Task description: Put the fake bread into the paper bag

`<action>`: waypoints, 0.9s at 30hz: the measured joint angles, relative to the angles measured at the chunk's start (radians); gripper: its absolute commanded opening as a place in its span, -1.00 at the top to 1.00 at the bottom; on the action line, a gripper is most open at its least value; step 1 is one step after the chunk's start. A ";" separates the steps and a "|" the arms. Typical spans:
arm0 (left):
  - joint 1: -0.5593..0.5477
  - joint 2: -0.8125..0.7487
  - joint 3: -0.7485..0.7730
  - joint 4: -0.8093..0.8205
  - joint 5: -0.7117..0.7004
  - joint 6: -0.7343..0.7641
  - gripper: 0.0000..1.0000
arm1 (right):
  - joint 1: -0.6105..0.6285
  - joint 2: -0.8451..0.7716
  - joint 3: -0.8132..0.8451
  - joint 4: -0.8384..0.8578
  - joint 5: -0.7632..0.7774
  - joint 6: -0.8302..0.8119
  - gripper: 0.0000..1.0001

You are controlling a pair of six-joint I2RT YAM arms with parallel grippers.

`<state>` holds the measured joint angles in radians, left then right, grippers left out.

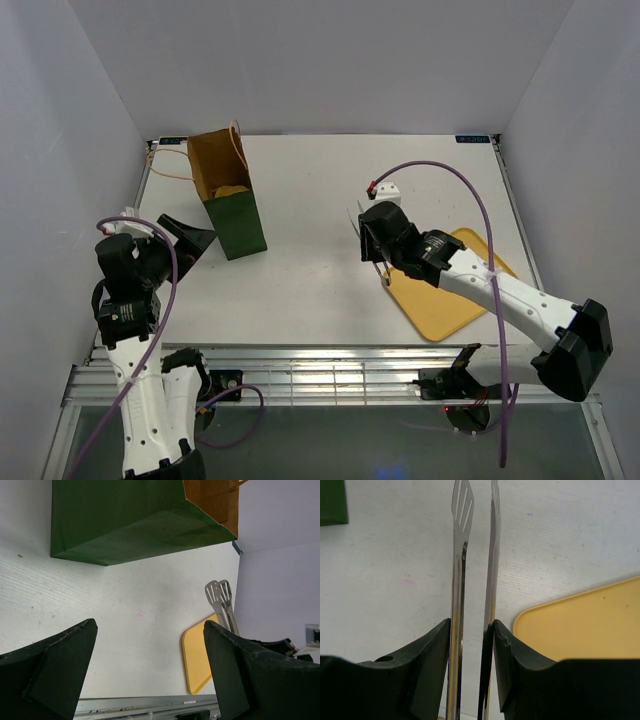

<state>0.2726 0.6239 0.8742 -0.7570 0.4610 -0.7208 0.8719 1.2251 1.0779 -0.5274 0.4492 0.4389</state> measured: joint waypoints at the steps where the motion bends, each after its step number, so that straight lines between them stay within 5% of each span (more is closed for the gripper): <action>1: -0.003 0.002 0.000 0.002 0.005 0.001 -0.96 | -0.007 0.026 0.000 0.005 0.010 0.006 0.13; 27: -0.008 0.091 -0.051 0.128 0.063 0.011 -0.96 | -0.083 0.478 -0.030 0.364 -0.195 0.061 0.08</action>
<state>0.2642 0.7151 0.8234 -0.6292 0.5243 -0.7097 0.7887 1.7035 1.0477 -0.1631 0.2546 0.4995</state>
